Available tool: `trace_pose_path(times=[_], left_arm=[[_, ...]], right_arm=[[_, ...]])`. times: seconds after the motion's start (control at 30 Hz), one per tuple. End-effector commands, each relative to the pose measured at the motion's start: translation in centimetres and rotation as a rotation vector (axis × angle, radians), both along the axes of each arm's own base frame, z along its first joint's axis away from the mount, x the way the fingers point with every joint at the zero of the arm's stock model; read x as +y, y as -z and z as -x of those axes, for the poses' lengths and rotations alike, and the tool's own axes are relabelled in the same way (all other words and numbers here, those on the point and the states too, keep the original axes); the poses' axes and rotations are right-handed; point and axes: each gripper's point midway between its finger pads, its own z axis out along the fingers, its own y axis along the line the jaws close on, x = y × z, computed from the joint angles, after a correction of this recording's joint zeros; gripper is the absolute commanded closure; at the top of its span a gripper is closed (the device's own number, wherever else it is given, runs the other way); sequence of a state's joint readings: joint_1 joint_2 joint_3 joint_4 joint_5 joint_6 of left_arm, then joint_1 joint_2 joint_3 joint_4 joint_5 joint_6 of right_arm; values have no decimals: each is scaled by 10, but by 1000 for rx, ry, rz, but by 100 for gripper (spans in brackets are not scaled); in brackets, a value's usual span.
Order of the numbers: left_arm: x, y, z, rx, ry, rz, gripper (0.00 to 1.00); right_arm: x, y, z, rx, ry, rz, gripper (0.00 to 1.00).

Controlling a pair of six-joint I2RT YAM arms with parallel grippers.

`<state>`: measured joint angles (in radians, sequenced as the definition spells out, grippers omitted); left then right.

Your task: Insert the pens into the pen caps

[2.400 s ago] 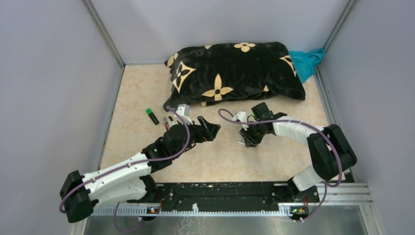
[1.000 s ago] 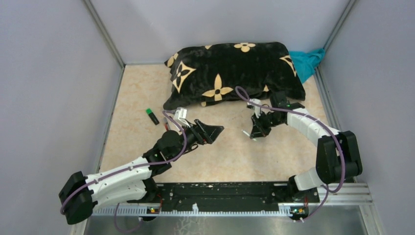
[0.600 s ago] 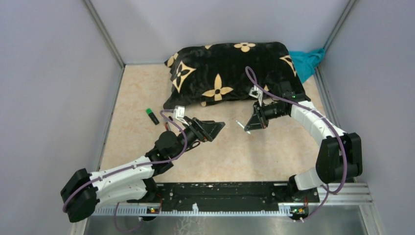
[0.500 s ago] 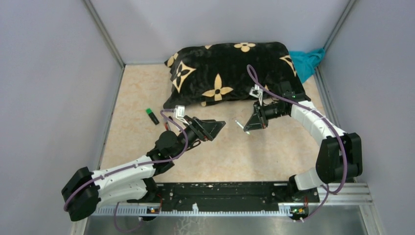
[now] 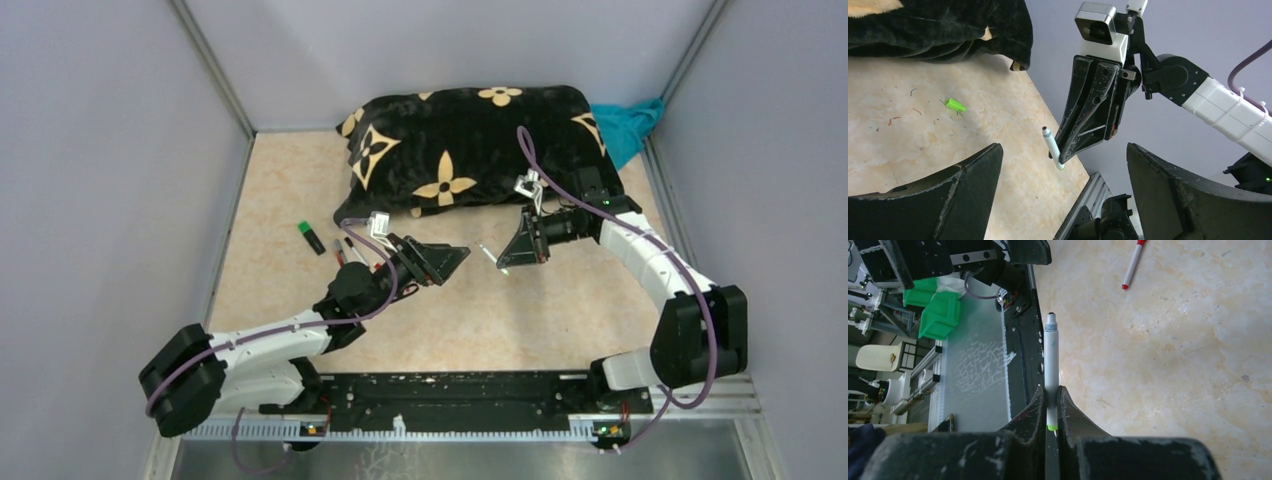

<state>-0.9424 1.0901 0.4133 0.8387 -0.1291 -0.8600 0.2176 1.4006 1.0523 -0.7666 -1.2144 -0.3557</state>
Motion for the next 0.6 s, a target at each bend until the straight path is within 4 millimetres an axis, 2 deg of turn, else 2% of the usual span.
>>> trace_pose_path(times=[0.0, 0.33, 0.43, 0.57], left_arm=[[-5, -22, 2, -42, 35, 57, 3], [-3, -27, 5, -53, 45, 129, 4], [-9, -32, 2, -65, 52, 121, 5], [-20, -25, 1, -49, 85, 95, 9]], right_arm=[[0, -17, 3, -68, -7, -56, 100], [-1, -25, 8, -58, -12, -108, 100], [1, -28, 8, -35, -16, -132, 100], [2, -31, 11, -23, -24, -157, 100]])
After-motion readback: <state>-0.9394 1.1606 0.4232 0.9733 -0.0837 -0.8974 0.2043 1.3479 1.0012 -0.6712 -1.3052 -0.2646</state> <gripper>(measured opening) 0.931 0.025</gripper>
